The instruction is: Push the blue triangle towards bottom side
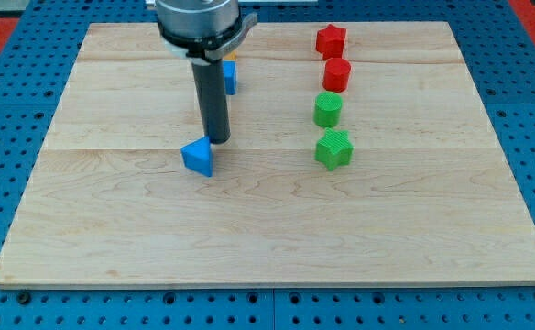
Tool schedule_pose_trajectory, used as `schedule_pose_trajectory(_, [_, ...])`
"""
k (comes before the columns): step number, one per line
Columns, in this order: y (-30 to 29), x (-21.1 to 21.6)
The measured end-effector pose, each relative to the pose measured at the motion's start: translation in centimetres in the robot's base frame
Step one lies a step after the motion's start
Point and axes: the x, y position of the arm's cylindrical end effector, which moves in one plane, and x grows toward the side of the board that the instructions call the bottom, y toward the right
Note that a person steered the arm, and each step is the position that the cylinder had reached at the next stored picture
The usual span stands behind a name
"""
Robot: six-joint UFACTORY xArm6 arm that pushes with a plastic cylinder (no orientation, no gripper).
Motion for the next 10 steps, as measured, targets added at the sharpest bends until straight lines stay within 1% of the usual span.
schedule_pose_trajectory(1, [-2.0, 1.7])
schedule_pose_trajectory(2, [-6.6, 1.8])
schedule_pose_trajectory(3, [-8.9, 1.8])
schedule_pose_trajectory(7, [-6.9, 1.9])
schedule_pose_trajectory(8, [-5.8, 2.6])
schedule_pose_trajectory(9, [-5.8, 5.6])
schedule_pose_trajectory(10, [-4.3, 8.0])
